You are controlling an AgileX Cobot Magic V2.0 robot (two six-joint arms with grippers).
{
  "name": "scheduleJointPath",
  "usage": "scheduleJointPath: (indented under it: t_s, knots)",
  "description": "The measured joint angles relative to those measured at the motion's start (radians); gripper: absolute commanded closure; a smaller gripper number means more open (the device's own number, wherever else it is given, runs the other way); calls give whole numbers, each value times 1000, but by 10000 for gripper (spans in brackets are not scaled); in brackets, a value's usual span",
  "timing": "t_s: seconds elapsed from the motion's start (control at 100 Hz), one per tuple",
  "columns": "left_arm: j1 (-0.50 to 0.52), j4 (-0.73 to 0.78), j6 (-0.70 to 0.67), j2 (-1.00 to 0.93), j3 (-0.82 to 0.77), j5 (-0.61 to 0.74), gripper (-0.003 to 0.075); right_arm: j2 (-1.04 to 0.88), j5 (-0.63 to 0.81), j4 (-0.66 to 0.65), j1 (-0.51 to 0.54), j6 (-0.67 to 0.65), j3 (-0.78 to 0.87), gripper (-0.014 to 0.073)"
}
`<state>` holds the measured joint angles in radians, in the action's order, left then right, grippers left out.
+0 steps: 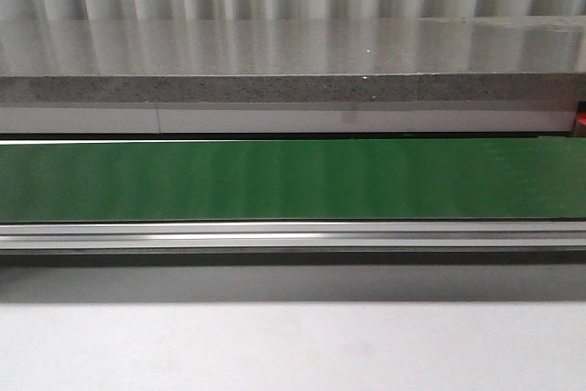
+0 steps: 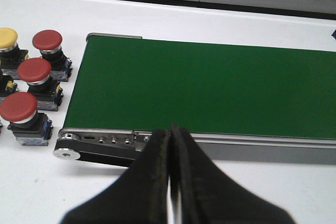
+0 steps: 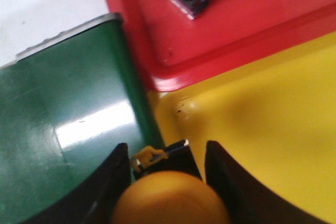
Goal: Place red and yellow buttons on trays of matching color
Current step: 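Lower the yellow button into the yellow tray and open the right gripper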
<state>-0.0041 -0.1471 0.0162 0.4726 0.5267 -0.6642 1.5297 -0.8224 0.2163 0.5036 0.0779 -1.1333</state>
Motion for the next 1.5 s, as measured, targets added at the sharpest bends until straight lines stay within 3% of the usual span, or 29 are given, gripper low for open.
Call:
scheduleJointPath:
  t_s: [0.29,0.75,0.85,1.02,1.12,1.5]
  knots:
    - [0,0,0,0,0,0,740,0,173,0,102,-43,135,449]
    - [0,0,0,0,0,0,740,151,298,3,106,-52,162,442]
    - [0,0,0,0,0,0,740,173,302,3,106,-52,162,376]
    - [0,0,0,0,0,0,740,180,305,3,106,-52,162,131]
    - [0,0,0,0,0,0,740,180,305,3,106,-52,162,38]
    - [0,0,0,0,0,0,740,17,305,3,104,-60,162,32]
